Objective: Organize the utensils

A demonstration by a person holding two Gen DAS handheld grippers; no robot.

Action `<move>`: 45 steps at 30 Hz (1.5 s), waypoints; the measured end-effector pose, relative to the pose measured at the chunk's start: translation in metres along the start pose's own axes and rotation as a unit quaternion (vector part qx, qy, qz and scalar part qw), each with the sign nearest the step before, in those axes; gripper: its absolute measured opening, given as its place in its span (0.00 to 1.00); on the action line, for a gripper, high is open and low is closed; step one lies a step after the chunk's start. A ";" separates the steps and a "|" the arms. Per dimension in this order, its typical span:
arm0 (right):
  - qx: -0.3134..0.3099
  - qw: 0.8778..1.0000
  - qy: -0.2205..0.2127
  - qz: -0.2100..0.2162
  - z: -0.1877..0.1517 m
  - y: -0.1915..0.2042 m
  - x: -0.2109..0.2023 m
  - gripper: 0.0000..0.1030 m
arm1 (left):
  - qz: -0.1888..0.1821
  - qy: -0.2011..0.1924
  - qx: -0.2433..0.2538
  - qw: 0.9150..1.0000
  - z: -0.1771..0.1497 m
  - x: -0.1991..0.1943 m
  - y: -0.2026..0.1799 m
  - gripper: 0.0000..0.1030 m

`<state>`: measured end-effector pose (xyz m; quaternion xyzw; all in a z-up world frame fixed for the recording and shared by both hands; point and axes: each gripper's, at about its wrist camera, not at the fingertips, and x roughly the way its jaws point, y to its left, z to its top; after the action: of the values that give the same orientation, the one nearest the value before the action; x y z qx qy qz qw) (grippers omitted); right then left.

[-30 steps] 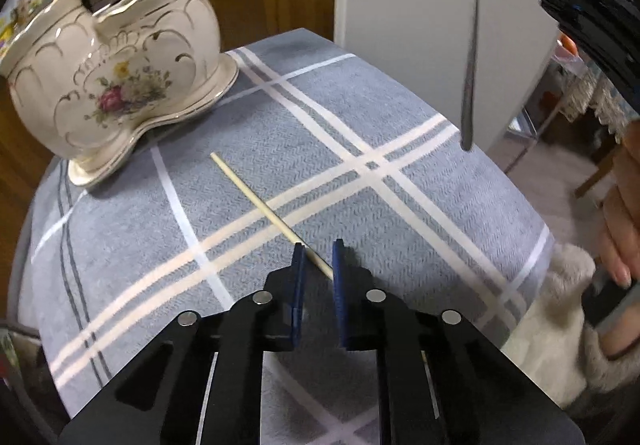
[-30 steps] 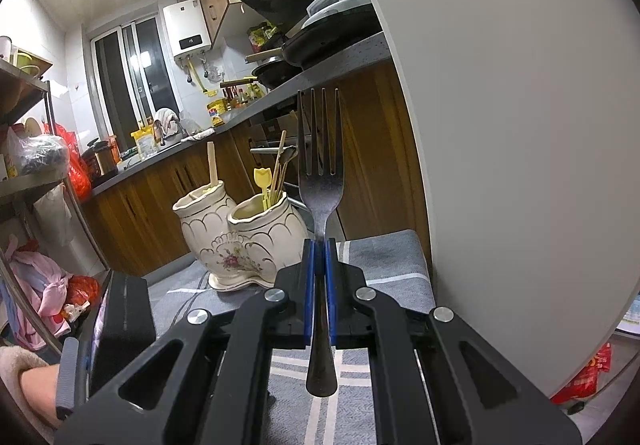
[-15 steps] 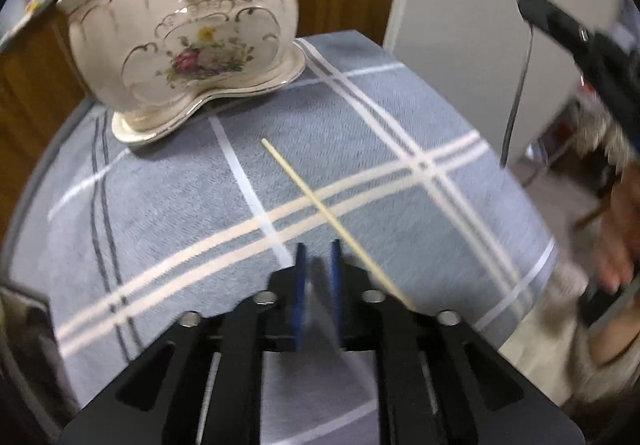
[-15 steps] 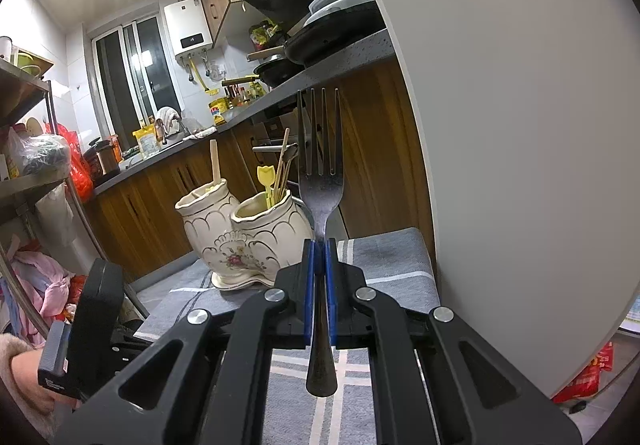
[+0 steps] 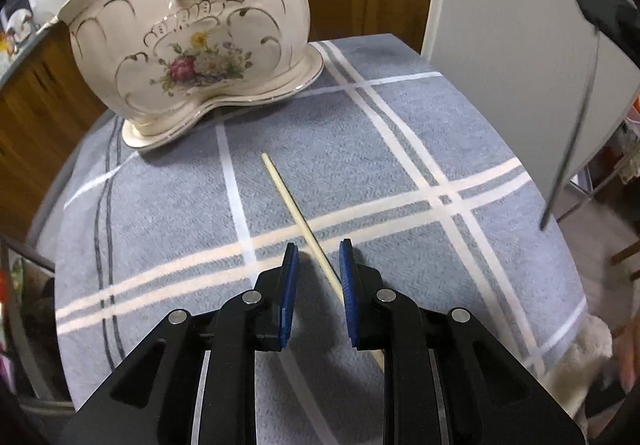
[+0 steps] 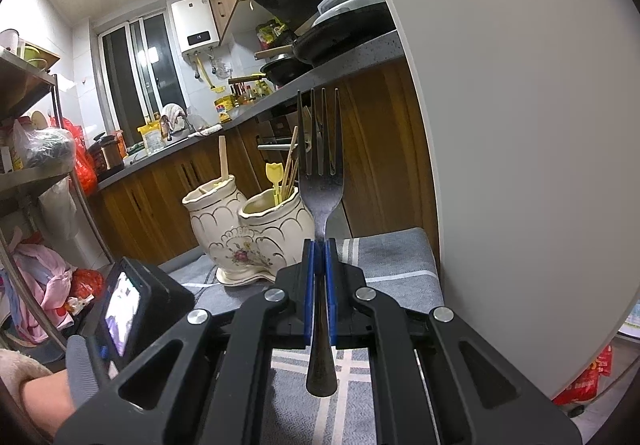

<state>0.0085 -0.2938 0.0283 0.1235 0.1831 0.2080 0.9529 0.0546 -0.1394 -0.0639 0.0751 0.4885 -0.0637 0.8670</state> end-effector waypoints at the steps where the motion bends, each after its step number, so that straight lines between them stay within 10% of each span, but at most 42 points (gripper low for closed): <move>1: 0.000 1.000 -0.001 0.001 0.000 0.000 -0.001 0.05 | -0.001 -0.002 0.004 1.000 0.001 0.000 0.000 0.15; 10: -0.002 1.000 -0.003 0.008 -0.002 -0.001 -0.002 0.05 | -0.041 -0.019 0.033 0.998 -0.003 -0.011 0.015 0.05; 20: -0.014 1.000 0.004 0.019 -0.004 0.015 0.015 0.05 | -0.097 -0.145 0.022 0.984 -0.022 -0.071 0.072 0.05; 30: -0.029 0.998 -0.043 0.028 0.044 0.050 0.062 0.05 | -0.104 -0.281 -0.010 0.954 0.013 -0.127 0.140 0.05; 45: 0.002 0.991 -0.131 0.021 0.071 0.054 0.116 0.05 | -0.087 -0.456 -0.067 0.883 0.129 -0.138 0.167 0.05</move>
<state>0.1161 -0.2057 0.0747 0.1551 0.0546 0.2101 0.9637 0.1228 0.0049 0.1317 -0.0633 0.0473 -0.1337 0.9879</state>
